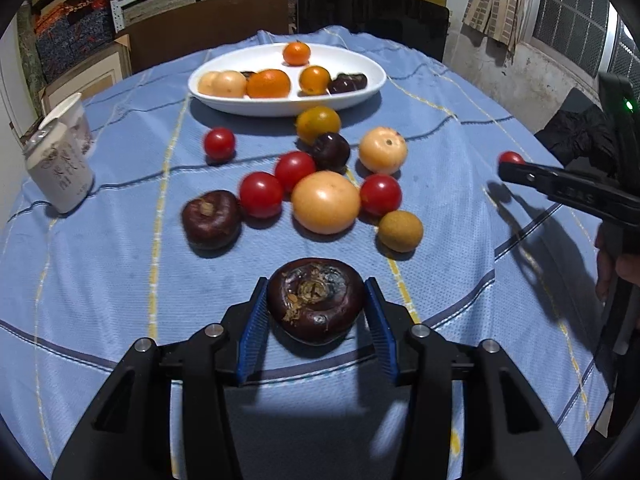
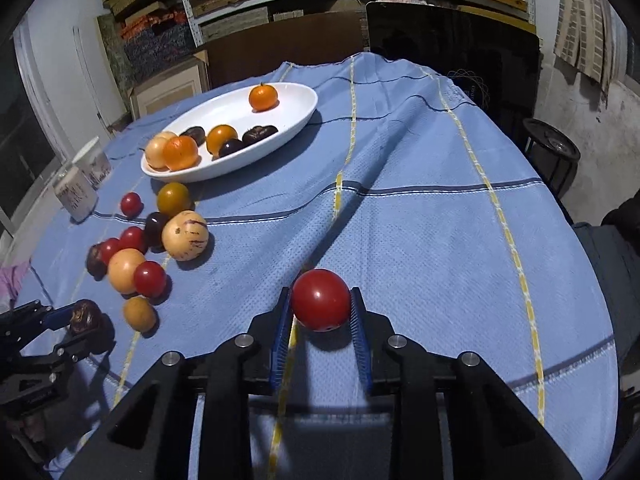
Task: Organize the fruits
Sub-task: 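Carry the dark brown fruit and tomato onto the white plate and open both grippers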
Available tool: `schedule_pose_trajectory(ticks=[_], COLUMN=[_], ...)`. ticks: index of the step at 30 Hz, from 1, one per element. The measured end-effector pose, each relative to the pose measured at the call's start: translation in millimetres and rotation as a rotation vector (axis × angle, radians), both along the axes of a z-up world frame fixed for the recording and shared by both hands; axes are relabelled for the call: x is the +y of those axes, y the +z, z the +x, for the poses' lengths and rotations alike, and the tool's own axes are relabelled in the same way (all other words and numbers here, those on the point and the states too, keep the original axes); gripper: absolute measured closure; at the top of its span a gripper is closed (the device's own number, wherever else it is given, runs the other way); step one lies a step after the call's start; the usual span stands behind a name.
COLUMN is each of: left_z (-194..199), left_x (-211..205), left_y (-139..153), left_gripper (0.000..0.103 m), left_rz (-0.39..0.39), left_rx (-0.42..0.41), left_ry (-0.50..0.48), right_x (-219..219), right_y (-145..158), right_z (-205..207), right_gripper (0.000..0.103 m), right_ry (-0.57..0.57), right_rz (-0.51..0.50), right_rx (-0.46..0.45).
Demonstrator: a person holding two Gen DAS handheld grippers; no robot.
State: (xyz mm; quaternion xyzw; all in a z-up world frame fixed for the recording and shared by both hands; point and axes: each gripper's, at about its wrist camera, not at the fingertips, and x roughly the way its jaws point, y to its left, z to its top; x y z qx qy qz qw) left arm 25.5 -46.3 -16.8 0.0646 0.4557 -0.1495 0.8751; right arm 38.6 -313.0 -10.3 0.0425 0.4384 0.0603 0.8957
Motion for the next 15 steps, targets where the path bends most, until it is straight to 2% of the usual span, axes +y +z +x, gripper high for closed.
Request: schedule_pose_trajectory(ticks=[8,15], left_z=[-4.4,19.0], left_x=[14.8,13.6], left_y=[22.9,54.4], left_gripper=[0.057,0.057], left_rz=[-0.006,-0.033], left_rx=[-0.045,-0.079], left_ry=[0.018,-0.009], right_x=[29.2,65.4], right_y=[27.3,54.6], right_z=[-11.3,11.3], right_gripper=[0.074,0.074], right_ry=[0.136,0.229], right_rz=[0.064,0.059], right_rx=[-0.049,-0.105])
